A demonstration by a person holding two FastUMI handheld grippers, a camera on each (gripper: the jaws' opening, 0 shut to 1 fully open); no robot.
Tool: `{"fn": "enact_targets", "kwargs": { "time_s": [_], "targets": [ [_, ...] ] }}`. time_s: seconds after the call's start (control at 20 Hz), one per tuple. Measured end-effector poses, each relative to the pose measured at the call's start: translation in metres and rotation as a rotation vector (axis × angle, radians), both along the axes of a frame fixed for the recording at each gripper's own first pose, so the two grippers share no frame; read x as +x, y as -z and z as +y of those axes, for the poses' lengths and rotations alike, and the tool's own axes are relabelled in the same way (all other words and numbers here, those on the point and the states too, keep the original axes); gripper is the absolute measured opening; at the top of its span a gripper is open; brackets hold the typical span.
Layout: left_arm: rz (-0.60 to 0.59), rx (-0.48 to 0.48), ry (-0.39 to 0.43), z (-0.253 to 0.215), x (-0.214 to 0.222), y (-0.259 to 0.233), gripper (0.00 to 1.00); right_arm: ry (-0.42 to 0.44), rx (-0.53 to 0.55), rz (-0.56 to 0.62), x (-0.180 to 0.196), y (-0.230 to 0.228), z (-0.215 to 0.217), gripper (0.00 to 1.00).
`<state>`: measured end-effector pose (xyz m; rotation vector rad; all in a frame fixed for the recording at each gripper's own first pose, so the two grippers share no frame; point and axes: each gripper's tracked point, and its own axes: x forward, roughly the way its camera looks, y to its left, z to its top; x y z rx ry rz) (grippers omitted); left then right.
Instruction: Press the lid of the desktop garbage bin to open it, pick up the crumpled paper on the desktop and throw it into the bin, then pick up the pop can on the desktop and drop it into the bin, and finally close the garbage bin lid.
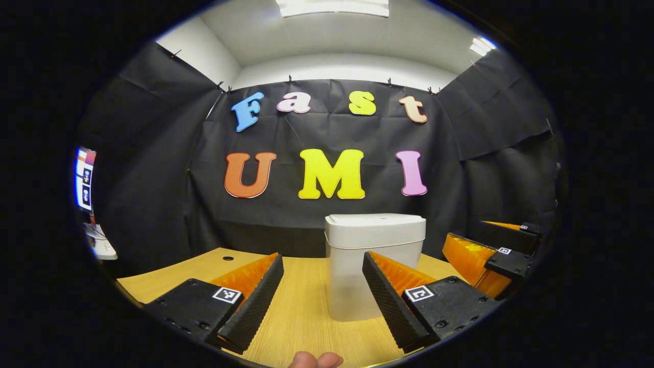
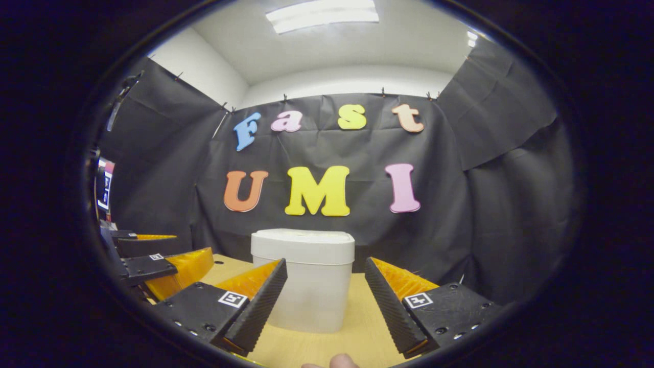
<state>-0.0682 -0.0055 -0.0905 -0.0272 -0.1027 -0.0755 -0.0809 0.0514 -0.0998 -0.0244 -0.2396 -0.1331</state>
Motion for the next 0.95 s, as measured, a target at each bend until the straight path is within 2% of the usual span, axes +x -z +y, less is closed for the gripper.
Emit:
{"fn": "enact_targets", "kwargs": {
  "time_s": [0.1, 0.25, 0.35, 0.45, 0.75, 0.8, 0.95],
  "targets": [
    [0.003, 0.003, -0.001, 0.000, 0.002, 0.001, 1.00, 0.010, 0.009, 0.008, 0.000, 0.005, -0.004, 0.97],
    [0.001, 0.002, 0.000, 0.000, 0.004, 0.000, 1.00, 0.016, 0.017, 0.021, 0.002, 0.008, -0.007, 0.95],
    [0.001, 0.001, -0.002, 0.001, 0.004, 0.001, 0.99, 0.011, 0.025, 0.018, 0.001, 0.009, -0.005, 0.98],
    [0.002, 0.006, -0.008, 0.002, 0.003, 0.001, 0.99, 0.012, 0.021, 0.012, 0.001, 0.008, -0.005, 0.95],
    [-0.013, 0.018, -0.012, 0.002, 0.003, -0.001, 0.99, 0.003, 0.019, 0.036, 0.007, 0.016, -0.003, 0.97],
    [-0.011, 0.018, -0.013, 0.002, 0.004, 0.001, 1.00, 0.003, 0.021, 0.035, 0.007, 0.015, -0.004, 0.93],
    [-0.004, 0.013, -0.014, 0.005, 0.004, 0.002, 0.99, 0.011, 0.025, 0.026, 0.005, 0.013, -0.007, 0.95]
  ]
}}
